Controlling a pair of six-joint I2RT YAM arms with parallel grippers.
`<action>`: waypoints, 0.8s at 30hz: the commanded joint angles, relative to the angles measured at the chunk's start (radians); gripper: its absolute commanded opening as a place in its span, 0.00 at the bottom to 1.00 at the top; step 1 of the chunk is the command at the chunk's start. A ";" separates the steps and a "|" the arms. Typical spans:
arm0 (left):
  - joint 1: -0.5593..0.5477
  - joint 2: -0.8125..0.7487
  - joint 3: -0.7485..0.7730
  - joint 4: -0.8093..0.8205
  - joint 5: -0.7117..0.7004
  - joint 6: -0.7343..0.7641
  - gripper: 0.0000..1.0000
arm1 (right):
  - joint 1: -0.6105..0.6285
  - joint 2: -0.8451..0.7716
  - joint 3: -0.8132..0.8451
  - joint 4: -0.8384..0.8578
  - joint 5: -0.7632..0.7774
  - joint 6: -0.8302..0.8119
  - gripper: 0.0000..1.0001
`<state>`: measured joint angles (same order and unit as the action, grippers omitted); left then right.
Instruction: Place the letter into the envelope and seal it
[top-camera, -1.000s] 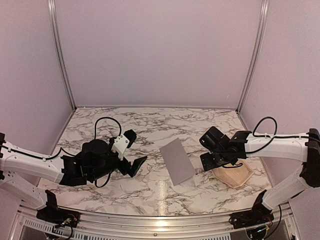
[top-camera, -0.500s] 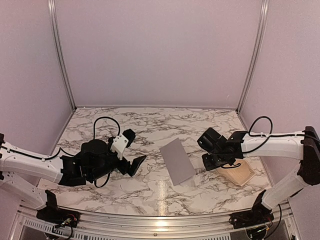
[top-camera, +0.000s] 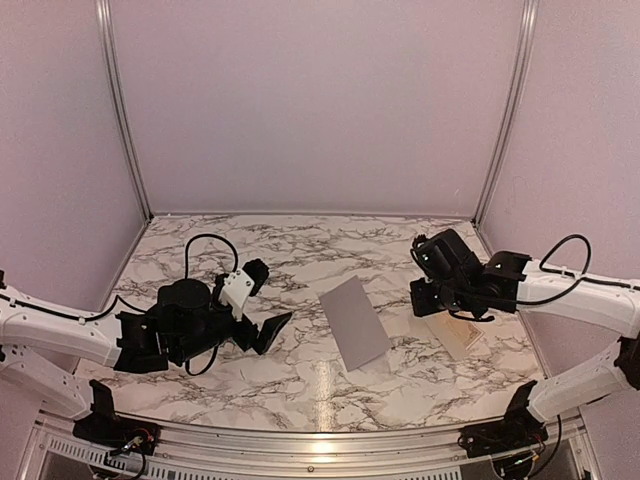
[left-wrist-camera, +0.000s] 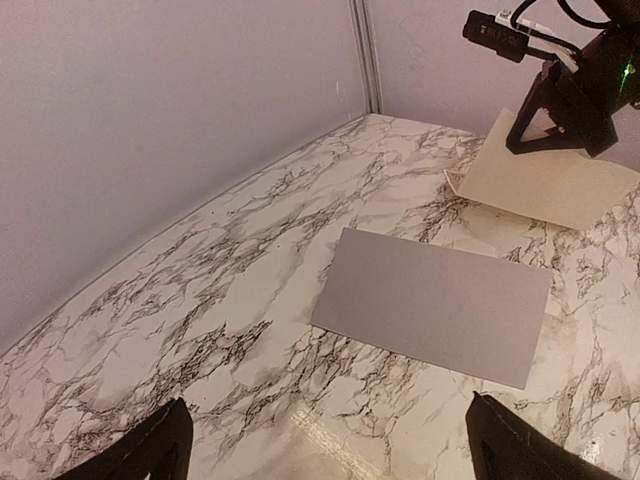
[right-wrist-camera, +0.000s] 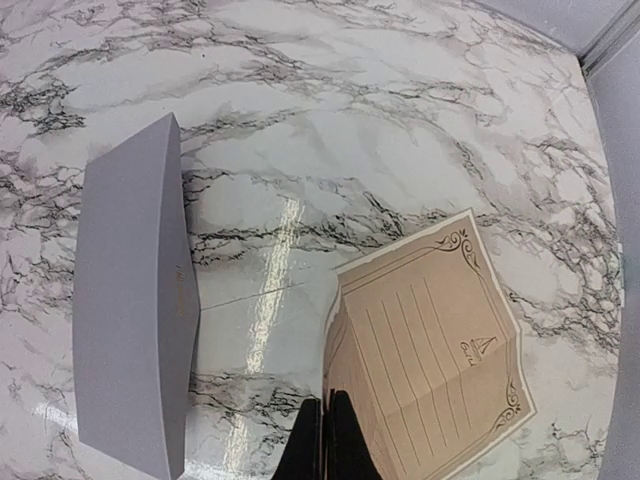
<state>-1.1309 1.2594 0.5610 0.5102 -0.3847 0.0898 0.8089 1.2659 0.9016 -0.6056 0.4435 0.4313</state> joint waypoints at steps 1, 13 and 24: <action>-0.004 -0.043 -0.006 -0.005 0.015 -0.009 0.98 | 0.008 -0.089 0.033 0.107 0.025 -0.037 0.00; -0.001 -0.160 0.003 -0.012 0.144 -0.155 0.99 | 0.004 -0.281 -0.032 0.398 -0.054 -0.092 0.00; 0.021 -0.161 0.064 -0.016 0.295 -0.292 0.99 | 0.001 -0.388 -0.142 0.804 -0.195 -0.111 0.00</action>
<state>-1.1221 1.0885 0.5690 0.5007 -0.1719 -0.1322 0.8089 0.9012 0.7753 -0.0074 0.3252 0.3340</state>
